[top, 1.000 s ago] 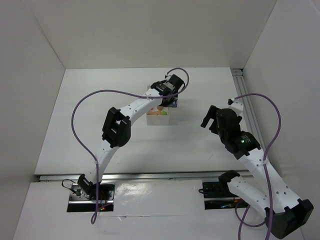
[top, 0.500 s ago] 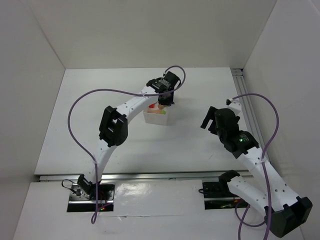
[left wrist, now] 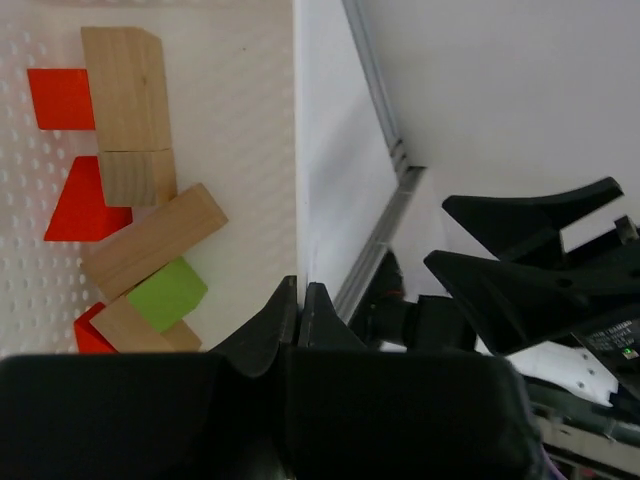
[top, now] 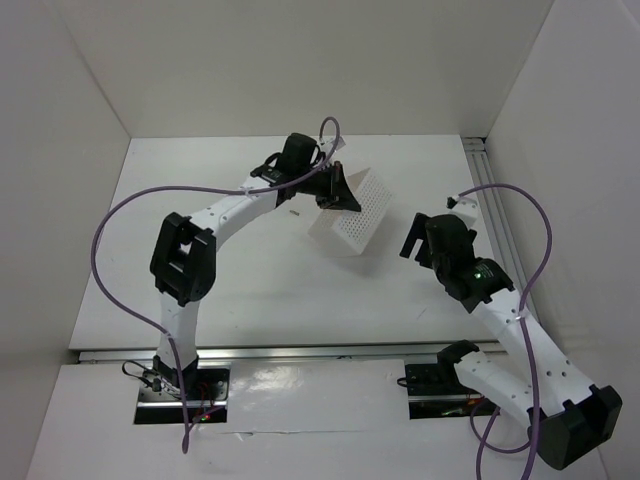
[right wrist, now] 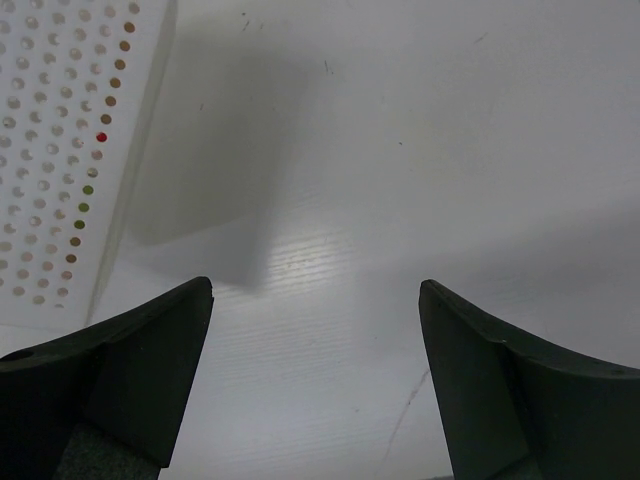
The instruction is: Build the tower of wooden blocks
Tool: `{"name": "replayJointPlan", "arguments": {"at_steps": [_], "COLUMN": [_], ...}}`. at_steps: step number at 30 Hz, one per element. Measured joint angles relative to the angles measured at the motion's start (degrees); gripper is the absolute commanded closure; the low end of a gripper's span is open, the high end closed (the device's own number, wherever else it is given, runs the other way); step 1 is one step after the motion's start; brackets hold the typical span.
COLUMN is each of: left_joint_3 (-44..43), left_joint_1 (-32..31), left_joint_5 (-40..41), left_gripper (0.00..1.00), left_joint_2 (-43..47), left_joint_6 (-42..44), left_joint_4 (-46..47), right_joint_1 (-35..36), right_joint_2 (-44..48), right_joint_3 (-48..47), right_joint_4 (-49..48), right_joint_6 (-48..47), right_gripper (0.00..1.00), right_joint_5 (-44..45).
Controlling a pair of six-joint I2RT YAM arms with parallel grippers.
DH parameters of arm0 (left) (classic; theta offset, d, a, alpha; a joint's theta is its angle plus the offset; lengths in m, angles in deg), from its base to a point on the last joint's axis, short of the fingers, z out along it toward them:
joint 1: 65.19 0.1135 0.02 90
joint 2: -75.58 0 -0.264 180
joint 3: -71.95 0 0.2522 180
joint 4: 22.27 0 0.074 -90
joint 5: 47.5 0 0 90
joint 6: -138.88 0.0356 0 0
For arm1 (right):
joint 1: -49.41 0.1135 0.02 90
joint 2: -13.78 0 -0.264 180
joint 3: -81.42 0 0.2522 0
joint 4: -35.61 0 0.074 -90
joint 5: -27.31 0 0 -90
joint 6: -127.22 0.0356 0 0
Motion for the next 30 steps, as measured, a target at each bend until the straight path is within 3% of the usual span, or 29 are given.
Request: {"name": "replayJointPlan", "arguments": {"at_steps": [7,13,19,24,30], "left_joint_3": [9.53,15.19,19.69,21.20,22.14], "left_joint_1": [2.14,3.65,5.53,6.88,7.30], "left_joint_5": [-13.66,-18.71,-20.20,-19.78,-18.36], "left_gripper": [1.00,1.00,1.00,1.00,1.00], "left_joint_2": [-5.03,-10.36,-13.75,-16.22,-19.76], "left_joint_6": [-16.68,-34.36,-48.39,-58.82,-67.17], "left_joint_4": [30.21,55.63,74.47,82.97,85.57], "right_joint_1": [0.00,0.00,0.00,0.00,0.00], "right_joint_2": [0.09,0.28,0.26,-0.17,-0.68], "right_joint_3": [-0.90,-0.90,-0.90,-0.90,-0.90], "right_joint_4": [0.07,0.17,0.20,0.20,0.20], "right_joint_6": [-0.59,-0.85,-1.03,-1.07,-1.09], "right_gripper": [0.10,0.10,0.10,0.10,0.08], "right_joint_5": [0.26,0.66,0.66,0.68,0.63]}}
